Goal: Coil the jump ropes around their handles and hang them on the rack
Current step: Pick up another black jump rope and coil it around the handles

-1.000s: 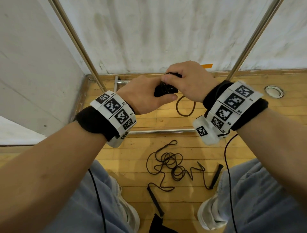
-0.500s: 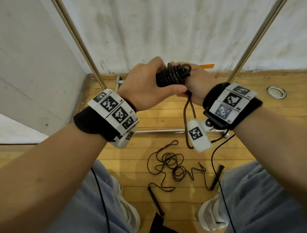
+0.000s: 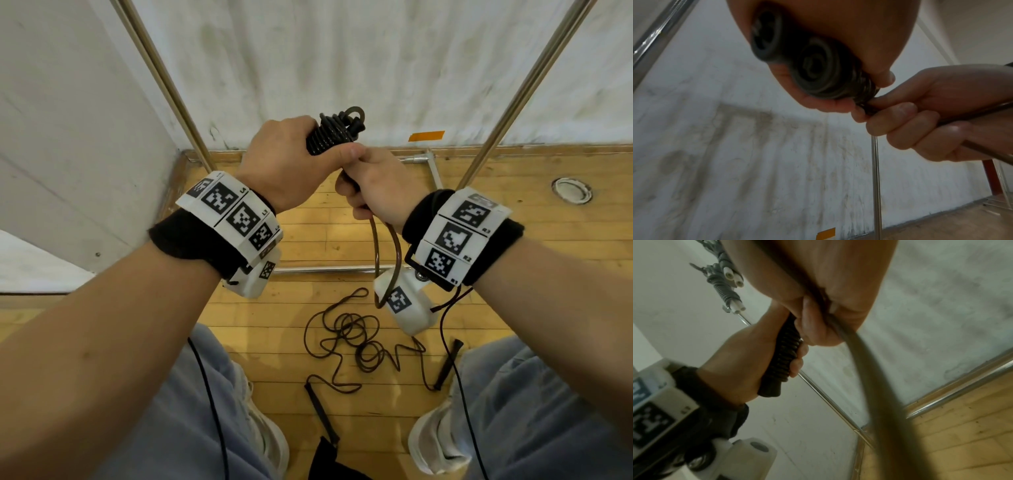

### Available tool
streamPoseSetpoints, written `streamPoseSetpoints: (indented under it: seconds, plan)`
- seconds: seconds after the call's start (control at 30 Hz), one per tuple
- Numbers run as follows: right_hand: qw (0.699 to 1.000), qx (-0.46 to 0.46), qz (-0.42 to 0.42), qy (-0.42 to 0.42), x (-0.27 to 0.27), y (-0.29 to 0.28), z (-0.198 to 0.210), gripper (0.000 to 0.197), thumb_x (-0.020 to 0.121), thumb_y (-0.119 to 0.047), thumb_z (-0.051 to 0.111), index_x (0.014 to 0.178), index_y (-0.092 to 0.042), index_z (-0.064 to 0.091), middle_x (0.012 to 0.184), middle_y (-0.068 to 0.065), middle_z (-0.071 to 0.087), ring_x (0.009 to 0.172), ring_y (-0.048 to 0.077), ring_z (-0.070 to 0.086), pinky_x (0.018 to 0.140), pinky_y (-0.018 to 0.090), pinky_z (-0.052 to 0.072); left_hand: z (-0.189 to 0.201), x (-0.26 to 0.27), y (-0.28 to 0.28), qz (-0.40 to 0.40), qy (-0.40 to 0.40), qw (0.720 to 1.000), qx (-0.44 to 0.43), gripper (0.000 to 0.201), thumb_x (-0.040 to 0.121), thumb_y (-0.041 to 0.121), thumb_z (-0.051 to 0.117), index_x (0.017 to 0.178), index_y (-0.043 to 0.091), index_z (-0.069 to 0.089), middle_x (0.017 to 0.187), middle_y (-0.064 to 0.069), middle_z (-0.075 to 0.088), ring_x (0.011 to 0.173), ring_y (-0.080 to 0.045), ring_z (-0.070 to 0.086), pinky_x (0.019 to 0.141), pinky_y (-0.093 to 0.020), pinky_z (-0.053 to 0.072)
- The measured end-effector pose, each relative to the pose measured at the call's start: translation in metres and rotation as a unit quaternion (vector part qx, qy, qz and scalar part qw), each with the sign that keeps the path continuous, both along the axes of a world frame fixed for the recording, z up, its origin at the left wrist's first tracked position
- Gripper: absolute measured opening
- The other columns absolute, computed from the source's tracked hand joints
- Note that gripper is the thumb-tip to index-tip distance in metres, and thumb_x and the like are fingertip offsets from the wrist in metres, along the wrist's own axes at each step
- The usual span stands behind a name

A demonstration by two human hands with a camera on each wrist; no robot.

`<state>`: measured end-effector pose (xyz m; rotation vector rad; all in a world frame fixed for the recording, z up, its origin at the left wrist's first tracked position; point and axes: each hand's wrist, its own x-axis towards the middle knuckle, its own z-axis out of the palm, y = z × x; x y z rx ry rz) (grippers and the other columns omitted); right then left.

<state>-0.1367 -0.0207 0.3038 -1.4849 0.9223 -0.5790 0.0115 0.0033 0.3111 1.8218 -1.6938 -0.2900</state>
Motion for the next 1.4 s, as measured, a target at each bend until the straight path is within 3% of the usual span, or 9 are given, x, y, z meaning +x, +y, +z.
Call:
streamPoseSetpoints:
  seconds: [0.2, 0.3, 0.5, 0.6, 0.8, 0.97, 1.13, 1.23, 1.4]
  plan:
    - [0.995, -0.04, 0.044, 0.081, 0.004, 0.007, 0.0, 0.016, 0.1, -0.021, 0.038, 0.093, -0.015, 0.051, 0.059, -0.005, 0.038, 0.042, 0.008, 0.031, 0.039, 0.021, 0.031, -0.005, 0.008, -0.006, 0.031, -0.024, 0.999, 0.003, 0.045, 0.075, 0.073, 0.052, 0.067, 0.029, 0.043, 0.061, 0.009, 0.051, 0.055, -0.005, 0.047, 0.047, -0.024, 0.029]
    - [0.99, -0.076, 0.035, 0.115, 0.005, 0.01, -0.001, 0.022, 0.099, -0.021, 0.041, 0.101, -0.004, 0.055, 0.058, -0.006, 0.039, 0.043, 0.007, 0.033, 0.042, 0.022, 0.031, -0.009, 0.014, -0.009, 0.047, -0.047, 0.998, -0.001, 0.051, 0.073, 0.077, 0.048, 0.076, 0.026, 0.048, 0.064, 0.009, 0.052, 0.058, -0.005, 0.049, 0.047, -0.025, 0.03]
    - [0.966, -0.205, 0.024, 0.156, 0.004, 0.007, 0.004, 0.026, 0.098, -0.018, 0.042, 0.08, -0.005, 0.055, 0.059, -0.004, 0.041, 0.05, 0.009, 0.037, 0.043, 0.015, 0.03, -0.016, 0.013, -0.013, 0.05, -0.083, 0.995, 0.015, 0.052, 0.079, 0.076, 0.043, 0.091, 0.025, 0.044, 0.067, 0.012, 0.048, 0.061, -0.007, 0.046, 0.049, -0.025, 0.03]
    - [0.968, -0.197, 0.004, 0.158, 0.001, 0.005, 0.002, 0.029, 0.098, -0.019, 0.042, 0.093, 0.001, 0.063, 0.059, -0.004, 0.043, 0.051, 0.009, 0.039, 0.043, 0.013, 0.031, -0.017, 0.013, -0.015, 0.028, -0.094, 0.994, 0.044, 0.049, 0.086, 0.07, 0.042, 0.094, 0.021, 0.043, 0.069, 0.01, 0.048, 0.062, -0.005, 0.045, 0.05, -0.027, 0.029]
    - [0.977, -0.15, -0.041, 0.146, -0.008, 0.001, -0.005, 0.025, 0.1, -0.018, 0.035, 0.093, -0.017, 0.059, 0.061, -0.01, 0.043, 0.046, 0.001, 0.039, 0.048, 0.014, 0.033, -0.012, 0.01, -0.005, -0.068, -0.046, 0.994, 0.077, 0.033, 0.096, 0.037, 0.052, 0.114, 0.009, 0.046, 0.091, -0.003, 0.062, 0.068, -0.014, 0.055, 0.056, -0.03, 0.041]
    - [0.986, -0.115, -0.033, 0.119, -0.008, -0.001, -0.003, 0.028, 0.1, -0.02, 0.036, 0.101, -0.013, 0.063, 0.056, -0.002, 0.039, 0.038, 0.008, 0.042, 0.047, 0.025, 0.042, -0.004, 0.01, -0.001, -0.032, 0.102, 0.992, 0.07, 0.03, 0.082, 0.037, 0.069, 0.1, 0.014, 0.062, 0.075, -0.002, 0.065, 0.062, -0.017, 0.063, 0.06, -0.037, 0.056]
    - [0.99, -0.102, -0.019, 0.095, -0.007, -0.003, -0.001, 0.025, 0.098, -0.018, 0.04, 0.091, -0.011, 0.063, 0.055, -0.003, 0.039, 0.043, 0.012, 0.038, 0.045, 0.028, 0.041, -0.007, 0.003, 0.0, -0.049, 0.132, 0.984, 0.111, 0.03, 0.09, 0.035, 0.06, 0.11, 0.019, 0.047, 0.089, 0.002, 0.064, 0.065, -0.011, 0.067, 0.057, -0.033, 0.056]
    - [0.987, -0.11, -0.027, 0.116, -0.008, -0.007, -0.004, 0.023, 0.096, -0.024, 0.048, 0.086, -0.009, 0.063, 0.055, -0.001, 0.041, 0.039, 0.008, 0.043, 0.052, 0.032, 0.05, -0.008, 0.003, -0.002, -0.029, 0.076, 0.993, 0.088, 0.031, 0.09, 0.036, 0.059, 0.112, 0.017, 0.046, 0.089, 0.001, 0.064, 0.061, -0.014, 0.065, 0.048, -0.029, 0.052]
    - [0.986, -0.107, -0.05, 0.118, -0.007, -0.012, -0.002, 0.026, 0.095, -0.024, 0.049, 0.081, -0.006, 0.06, 0.055, -0.002, 0.042, 0.037, 0.004, 0.042, 0.049, 0.024, 0.048, -0.012, -0.003, -0.005, 0.033, -0.013, 0.998, 0.06, 0.04, 0.096, 0.04, 0.048, 0.123, 0.011, 0.042, 0.088, 0.003, 0.055, 0.074, -0.018, 0.055, 0.059, -0.031, 0.039]
